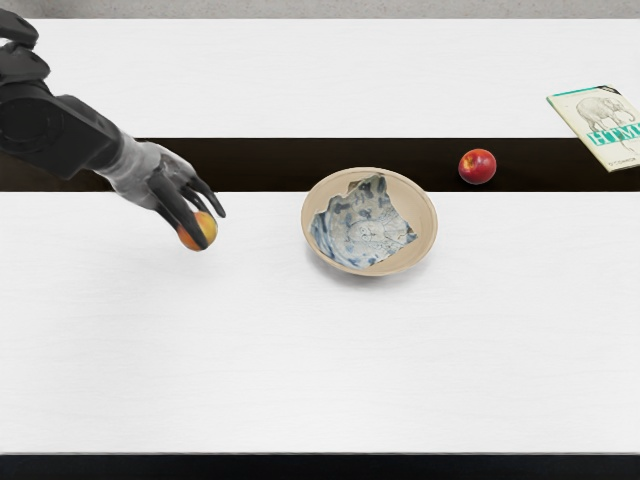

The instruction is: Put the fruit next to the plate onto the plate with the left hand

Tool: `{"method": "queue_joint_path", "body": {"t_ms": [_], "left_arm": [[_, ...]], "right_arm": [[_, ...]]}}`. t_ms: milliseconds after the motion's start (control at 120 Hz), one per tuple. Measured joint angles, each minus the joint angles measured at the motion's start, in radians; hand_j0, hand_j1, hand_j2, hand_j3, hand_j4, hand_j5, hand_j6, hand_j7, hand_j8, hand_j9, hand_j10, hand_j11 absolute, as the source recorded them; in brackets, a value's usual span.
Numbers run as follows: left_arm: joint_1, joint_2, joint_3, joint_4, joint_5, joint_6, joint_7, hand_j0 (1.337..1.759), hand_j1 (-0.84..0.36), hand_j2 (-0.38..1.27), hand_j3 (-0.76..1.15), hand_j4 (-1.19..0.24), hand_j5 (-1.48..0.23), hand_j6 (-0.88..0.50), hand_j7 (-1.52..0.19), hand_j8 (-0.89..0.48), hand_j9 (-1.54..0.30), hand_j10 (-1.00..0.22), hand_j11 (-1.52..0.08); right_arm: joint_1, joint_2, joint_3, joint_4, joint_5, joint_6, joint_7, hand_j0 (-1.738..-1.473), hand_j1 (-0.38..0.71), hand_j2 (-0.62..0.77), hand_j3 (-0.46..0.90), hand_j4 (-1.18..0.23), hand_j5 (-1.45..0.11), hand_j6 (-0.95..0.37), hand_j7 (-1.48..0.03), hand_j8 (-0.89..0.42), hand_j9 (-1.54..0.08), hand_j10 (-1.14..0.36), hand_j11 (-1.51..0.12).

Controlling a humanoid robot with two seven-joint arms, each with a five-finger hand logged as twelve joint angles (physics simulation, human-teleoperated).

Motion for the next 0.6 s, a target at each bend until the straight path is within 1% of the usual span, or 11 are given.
{"method": "queue_joint_path", "body": {"t_ms": [92,125,158,250,333,350,383,492,533,575,600], "left_arm": [[0.0,0.002,-0.059,0.002,-0.034,-0.038,-0.002,1.657,-0.36,0.41,0.0,-0.64,-0.87,-0.53,-0.86,-0.45,-0.85,-0.67,-0.86],[0.0,0.002,-0.078,0.004,-0.047,-0.046,-0.01,1.657,-0.36,0.42,0.0,-0.64,-0.87,-0.53,-0.85,-0.45,-0.84,-0.67,-0.85],[0.0,0.001,-0.096,0.005,-0.057,-0.051,-0.03,1.657,-0.36,0.41,0.0,-0.64,-0.86,-0.53,-0.85,-0.46,-0.84,-0.67,-0.85],[0.002,-0.011,-0.156,0.016,-0.071,-0.059,-0.104,1.657,-0.35,0.38,0.0,-0.64,-0.85,-0.53,-0.84,-0.45,-0.83,-0.66,-0.84],[0.009,-0.031,-0.229,0.036,-0.077,-0.062,-0.139,1.658,-0.35,0.39,0.0,-0.64,-0.85,-0.52,-0.84,-0.44,-0.83,-0.65,-0.84],[0.012,-0.038,-0.241,0.039,-0.077,-0.062,-0.144,1.657,-0.35,0.37,0.0,-0.64,-0.85,-0.52,-0.84,-0.45,-0.83,-0.66,-0.84],[0.012,-0.043,-0.262,0.044,-0.077,-0.063,-0.15,1.658,-0.36,0.4,0.0,-0.64,-0.85,-0.52,-0.84,-0.44,-0.84,-0.65,-0.84],[0.015,-0.048,-0.313,0.067,-0.077,-0.064,-0.162,1.658,-0.36,0.42,0.0,-0.64,-0.85,-0.52,-0.85,-0.44,-0.84,-0.65,-0.84],[0.019,-0.069,-0.326,0.078,-0.077,-0.063,-0.164,1.657,-0.34,0.37,0.0,-0.65,-0.84,-0.53,-0.84,-0.45,-0.84,-0.66,-0.84],[0.038,-0.084,-0.339,0.089,-0.075,-0.063,-0.165,1.658,-0.35,0.4,0.0,-0.65,-0.85,-0.52,-0.85,-0.44,-0.84,-0.65,-0.84],[0.042,-0.086,-0.346,0.094,-0.072,-0.062,-0.165,1.658,-0.36,0.45,0.0,-0.65,-0.85,-0.53,-0.85,-0.44,-0.84,-0.65,-0.84]], "right_arm": [[0.0,0.0,0.0,0.0,0.0,0.0,0.0,-1.658,-0.32,0.0,0.0,-0.02,-0.03,-0.02,-0.03,-0.02,-0.03,-0.02,-0.03],[0.0,0.0,0.0,0.0,0.0,0.0,0.0,-1.658,-0.32,0.0,0.0,-0.02,-0.03,-0.02,-0.03,-0.02,-0.03,-0.02,-0.03],[0.0,0.0,0.0,0.0,0.0,0.0,0.0,-1.658,-0.32,0.0,0.0,-0.02,-0.03,-0.02,-0.03,-0.02,-0.03,-0.02,-0.03],[0.0,0.0,0.0,0.0,0.0,0.0,0.0,-1.658,-0.32,0.0,0.0,-0.02,-0.03,-0.02,-0.03,-0.02,-0.03,-0.02,-0.03],[0.0,0.0,0.0,0.0,0.0,0.0,0.0,-1.658,-0.32,0.0,0.0,-0.02,-0.03,-0.02,-0.03,-0.02,-0.03,-0.02,-0.03],[0.0,0.0,0.0,0.0,0.0,0.0,0.0,-1.658,-0.32,0.0,0.0,-0.02,-0.03,-0.02,-0.03,-0.02,-0.03,-0.02,-0.03],[0.0,0.0,0.0,0.0,0.0,0.0,0.0,-1.658,-0.32,0.0,0.0,-0.02,-0.03,-0.02,-0.03,-0.02,-0.03,-0.02,-0.03],[0.0,0.0,0.0,0.0,0.0,0.0,0.0,-1.658,-0.32,0.0,0.0,-0.02,-0.03,-0.02,-0.03,-0.02,-0.03,-0.02,-0.03],[0.0,0.0,0.0,0.0,0.0,0.0,0.0,-1.658,-0.32,0.0,0.0,-0.02,-0.03,-0.02,-0.03,-0.02,-0.03,-0.02,-0.03],[0.0,0.0,0.0,0.0,0.0,0.0,0.0,-1.658,-0.32,0.0,0.0,-0.02,-0.03,-0.02,-0.03,-0.02,-0.03,-0.02,-0.03],[0.0,0.0,0.0,0.0,0.0,0.0,0.0,-1.658,-0.32,0.0,0.0,-0.02,-0.03,-0.02,-0.03,-0.02,-0.03,-0.02,-0.03]]}}
